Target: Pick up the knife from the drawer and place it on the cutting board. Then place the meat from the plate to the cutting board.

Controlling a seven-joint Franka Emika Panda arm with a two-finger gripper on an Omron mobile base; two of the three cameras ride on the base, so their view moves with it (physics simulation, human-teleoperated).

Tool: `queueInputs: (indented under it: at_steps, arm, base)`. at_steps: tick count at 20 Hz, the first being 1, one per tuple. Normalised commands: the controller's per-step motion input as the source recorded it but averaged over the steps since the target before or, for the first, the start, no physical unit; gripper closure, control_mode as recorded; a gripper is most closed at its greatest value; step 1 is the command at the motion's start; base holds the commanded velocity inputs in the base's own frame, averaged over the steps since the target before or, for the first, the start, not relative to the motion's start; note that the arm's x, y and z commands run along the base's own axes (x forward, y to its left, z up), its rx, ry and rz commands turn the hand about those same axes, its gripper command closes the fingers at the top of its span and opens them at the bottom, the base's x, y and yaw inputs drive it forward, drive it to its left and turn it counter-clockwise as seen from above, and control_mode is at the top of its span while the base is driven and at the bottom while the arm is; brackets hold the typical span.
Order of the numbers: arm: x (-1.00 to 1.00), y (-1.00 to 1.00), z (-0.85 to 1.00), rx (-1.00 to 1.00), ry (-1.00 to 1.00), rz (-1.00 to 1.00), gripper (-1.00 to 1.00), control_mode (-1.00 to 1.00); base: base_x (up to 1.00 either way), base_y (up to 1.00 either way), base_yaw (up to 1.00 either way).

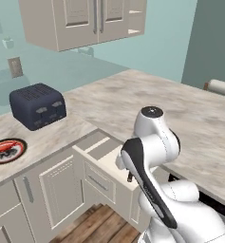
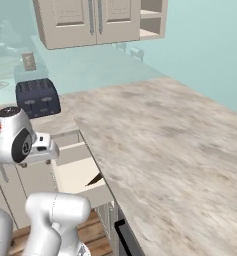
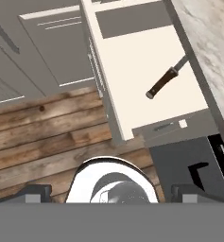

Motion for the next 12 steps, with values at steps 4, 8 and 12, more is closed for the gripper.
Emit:
queueInputs:
  at_steps: [4,8,12]
  arm:
    - [0.45,0.04,-0.34,0.0,0.04,0.0,-1.0,-1.0]
    - [0.3,0.11,-0.17,0.0,0.0,0.0,-1.0,-1.0]
    - [0.08,0.25,-0.37,0.0,0.0,0.0,-1.0,-1.0]
  base:
    - [0.0,0.0,0.0]
    - [0.0,0.0,0.0]
    - [0.0,0.0,0.0]
